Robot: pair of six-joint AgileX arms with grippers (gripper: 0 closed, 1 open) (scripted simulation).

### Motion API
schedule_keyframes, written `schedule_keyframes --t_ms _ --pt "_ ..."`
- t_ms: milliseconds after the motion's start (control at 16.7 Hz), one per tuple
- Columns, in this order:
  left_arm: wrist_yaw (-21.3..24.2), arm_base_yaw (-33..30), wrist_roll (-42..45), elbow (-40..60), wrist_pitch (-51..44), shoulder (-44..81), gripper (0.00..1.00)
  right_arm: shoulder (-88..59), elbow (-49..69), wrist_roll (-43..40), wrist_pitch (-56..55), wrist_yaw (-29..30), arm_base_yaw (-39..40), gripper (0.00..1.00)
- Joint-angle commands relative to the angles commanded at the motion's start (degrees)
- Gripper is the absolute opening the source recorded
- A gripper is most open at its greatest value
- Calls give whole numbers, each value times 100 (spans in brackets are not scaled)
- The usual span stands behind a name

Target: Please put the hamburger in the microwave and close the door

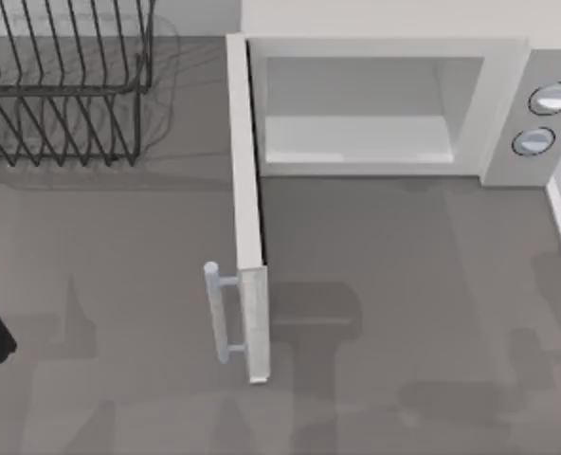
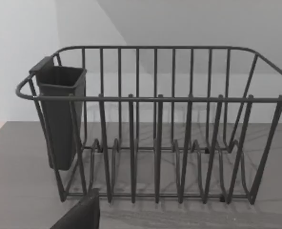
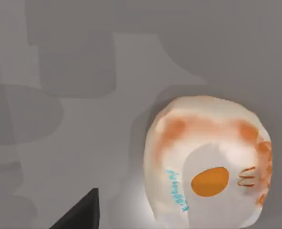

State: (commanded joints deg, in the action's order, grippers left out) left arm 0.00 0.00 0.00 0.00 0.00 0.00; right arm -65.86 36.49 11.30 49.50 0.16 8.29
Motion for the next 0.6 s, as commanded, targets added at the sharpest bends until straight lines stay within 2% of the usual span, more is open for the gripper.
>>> schedule_keyframes --t_ms 240,600 --pt "0 0 0 0 0 0 100 -857 518 158 642 -7 109 100" --pt "0 0 0 0 0 0 100 -946 566 172 708 -8 96 100"
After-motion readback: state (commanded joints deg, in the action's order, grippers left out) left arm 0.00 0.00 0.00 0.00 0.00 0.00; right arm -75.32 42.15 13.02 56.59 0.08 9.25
